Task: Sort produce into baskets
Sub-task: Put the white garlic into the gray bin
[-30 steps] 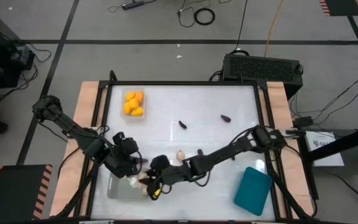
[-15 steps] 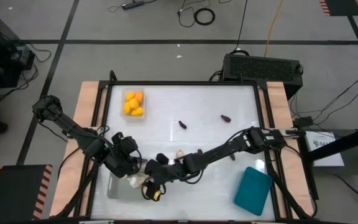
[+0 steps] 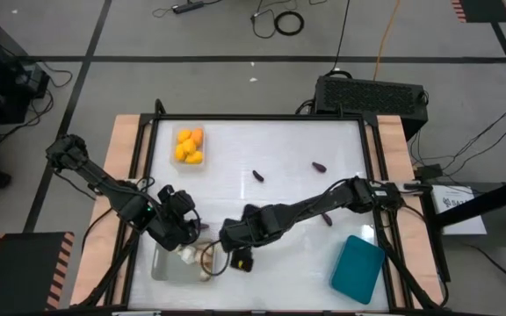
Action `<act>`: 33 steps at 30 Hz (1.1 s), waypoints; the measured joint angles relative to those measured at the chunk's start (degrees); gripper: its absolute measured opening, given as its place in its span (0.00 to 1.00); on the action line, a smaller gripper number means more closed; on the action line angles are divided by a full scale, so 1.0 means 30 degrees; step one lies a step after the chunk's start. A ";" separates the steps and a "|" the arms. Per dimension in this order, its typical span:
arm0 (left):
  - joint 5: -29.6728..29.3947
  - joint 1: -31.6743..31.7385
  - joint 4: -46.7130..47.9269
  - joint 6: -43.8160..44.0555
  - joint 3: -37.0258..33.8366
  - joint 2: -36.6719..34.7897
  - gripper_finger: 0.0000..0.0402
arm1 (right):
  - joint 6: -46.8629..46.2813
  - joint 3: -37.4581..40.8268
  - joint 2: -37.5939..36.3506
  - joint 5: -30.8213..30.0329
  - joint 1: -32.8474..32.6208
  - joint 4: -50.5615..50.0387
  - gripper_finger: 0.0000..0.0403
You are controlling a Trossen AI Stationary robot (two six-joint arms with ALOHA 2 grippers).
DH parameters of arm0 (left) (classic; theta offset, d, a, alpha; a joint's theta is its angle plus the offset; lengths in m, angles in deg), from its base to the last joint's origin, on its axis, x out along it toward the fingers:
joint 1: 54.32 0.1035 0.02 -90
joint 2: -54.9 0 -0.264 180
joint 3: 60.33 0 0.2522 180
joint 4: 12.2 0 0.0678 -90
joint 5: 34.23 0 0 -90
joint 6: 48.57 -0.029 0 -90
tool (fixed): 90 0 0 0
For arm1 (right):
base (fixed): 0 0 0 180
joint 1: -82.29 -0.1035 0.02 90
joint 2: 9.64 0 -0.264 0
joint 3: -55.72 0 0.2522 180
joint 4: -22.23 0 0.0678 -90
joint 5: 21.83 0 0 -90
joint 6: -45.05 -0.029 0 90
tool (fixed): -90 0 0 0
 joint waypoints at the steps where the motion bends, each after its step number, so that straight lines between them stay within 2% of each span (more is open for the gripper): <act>1: -0.0218 0.0000 0.0006 0.0000 0.0000 0.0000 0.69 | -0.0272 0.0000 -0.0026 -0.0341 0.0063 -0.0996 0.68; 8: -0.0691 0.0266 0.0176 -0.0008 0.0000 0.0000 0.69 | -0.1582 0.0044 -0.0179 -0.3308 0.0101 -0.5282 0.68; 16: -0.0848 0.0763 0.0361 -0.0073 0.0000 0.0000 0.69 | -0.1238 0.0058 -0.0540 -0.3473 0.0139 -0.6866 0.68; 21: -0.0835 0.0767 0.0335 -0.0057 0.0000 0.0006 0.69 | -0.1771 0.0066 -0.2197 -0.5509 0.0137 -0.8549 0.68; 28: -0.0863 0.0765 0.0327 0.0481 -0.0007 0.0069 0.69 | -0.3353 0.0036 -0.4974 -0.8472 0.0218 -0.8652 0.68; 33: -0.0935 0.0738 0.0296 0.0503 -0.0002 0.0574 0.69 | -0.4946 0.0036 -0.5903 -1.0859 -0.0025 -0.8730 0.68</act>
